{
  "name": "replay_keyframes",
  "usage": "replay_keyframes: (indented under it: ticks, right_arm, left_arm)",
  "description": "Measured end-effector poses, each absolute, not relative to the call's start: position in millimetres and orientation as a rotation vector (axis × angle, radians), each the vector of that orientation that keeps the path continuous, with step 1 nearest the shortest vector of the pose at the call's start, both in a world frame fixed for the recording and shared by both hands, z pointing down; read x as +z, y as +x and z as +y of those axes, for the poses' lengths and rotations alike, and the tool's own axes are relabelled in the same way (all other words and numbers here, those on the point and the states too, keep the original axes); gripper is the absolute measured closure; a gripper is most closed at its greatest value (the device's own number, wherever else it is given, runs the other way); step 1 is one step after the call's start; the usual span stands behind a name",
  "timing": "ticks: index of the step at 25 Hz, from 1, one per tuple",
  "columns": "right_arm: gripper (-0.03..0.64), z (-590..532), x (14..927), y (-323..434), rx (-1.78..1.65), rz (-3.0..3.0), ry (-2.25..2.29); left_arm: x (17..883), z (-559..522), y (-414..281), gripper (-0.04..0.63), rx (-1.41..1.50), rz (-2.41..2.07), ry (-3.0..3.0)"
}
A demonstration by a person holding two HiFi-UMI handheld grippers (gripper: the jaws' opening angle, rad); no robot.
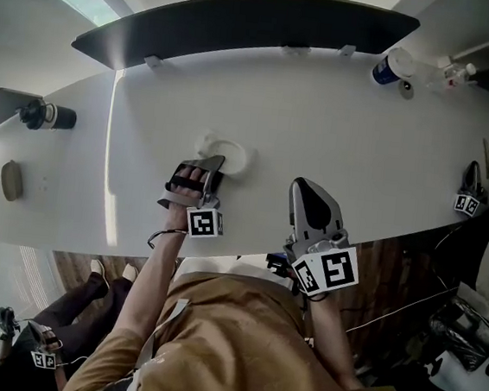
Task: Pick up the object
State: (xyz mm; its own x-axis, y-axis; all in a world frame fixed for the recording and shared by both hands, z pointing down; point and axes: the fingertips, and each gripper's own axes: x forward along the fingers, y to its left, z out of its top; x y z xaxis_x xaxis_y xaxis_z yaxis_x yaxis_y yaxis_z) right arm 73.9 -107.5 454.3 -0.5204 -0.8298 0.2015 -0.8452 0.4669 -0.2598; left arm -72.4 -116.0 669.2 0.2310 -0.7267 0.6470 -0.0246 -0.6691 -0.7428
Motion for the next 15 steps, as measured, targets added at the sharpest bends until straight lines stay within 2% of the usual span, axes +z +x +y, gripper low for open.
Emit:
replay_keyframes:
  ticks: [15]
  right_arm:
    - [0.607, -101.5, 451.2, 80.5, 0.501, -2.64, 1.488]
  left_arm:
    - [659.5, -114.2, -75.1, 0.474, -1.46, 0.766, -1.89]
